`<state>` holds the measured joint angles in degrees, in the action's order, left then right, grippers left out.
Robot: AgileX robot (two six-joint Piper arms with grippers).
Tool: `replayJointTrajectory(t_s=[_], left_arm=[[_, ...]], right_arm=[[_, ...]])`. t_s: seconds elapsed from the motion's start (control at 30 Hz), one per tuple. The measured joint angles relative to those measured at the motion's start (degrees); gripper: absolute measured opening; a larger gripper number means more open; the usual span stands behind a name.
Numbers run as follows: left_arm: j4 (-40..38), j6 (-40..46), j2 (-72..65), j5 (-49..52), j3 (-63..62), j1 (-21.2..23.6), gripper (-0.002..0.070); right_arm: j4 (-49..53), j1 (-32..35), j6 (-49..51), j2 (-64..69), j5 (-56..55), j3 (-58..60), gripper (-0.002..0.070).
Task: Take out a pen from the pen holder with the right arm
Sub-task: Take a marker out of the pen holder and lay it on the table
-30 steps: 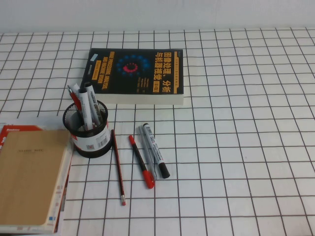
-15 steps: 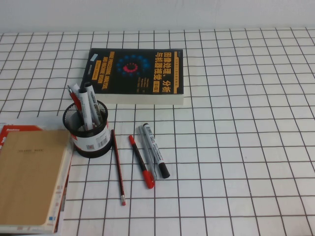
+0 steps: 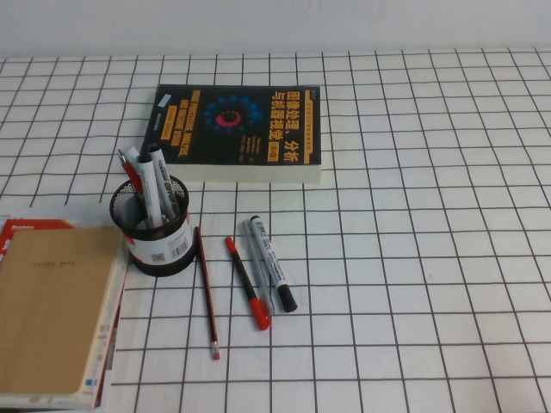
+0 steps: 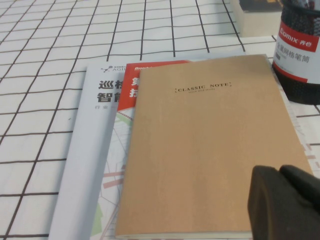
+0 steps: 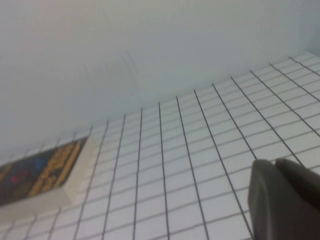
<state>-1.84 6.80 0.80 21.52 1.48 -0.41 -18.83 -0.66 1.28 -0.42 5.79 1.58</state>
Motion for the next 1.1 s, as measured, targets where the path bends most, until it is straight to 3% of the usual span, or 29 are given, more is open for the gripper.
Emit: replayJointTrajectory(t_s=[0.5, 0.67, 0.97, 1.1], left_arm=[[0.0, 0.0, 0.0, 0.0, 0.0, 0.0, -0.0004], [0.0, 0.0, 0.0, 0.0, 0.0, 0.0, -0.0004], [0.0, 0.0, 0.0, 0.0, 0.0, 0.0, -0.0004], [0.0, 0.0, 0.0, 0.0, 0.0, 0.0, -0.0004]], right_arm=[[-11.5, 0.0, 0.0, 0.0, -2.7, 0.0, -0.0016], [-13.0, 0.0, 0.1, 2.2, 7.9, -6.9, -0.0016], [-9.4, 0.0, -0.9, 22.9, 33.5, -27.0, -0.0016], [-5.5, 0.0, -2.2, 31.1, 39.3, -32.3, -0.0016]])
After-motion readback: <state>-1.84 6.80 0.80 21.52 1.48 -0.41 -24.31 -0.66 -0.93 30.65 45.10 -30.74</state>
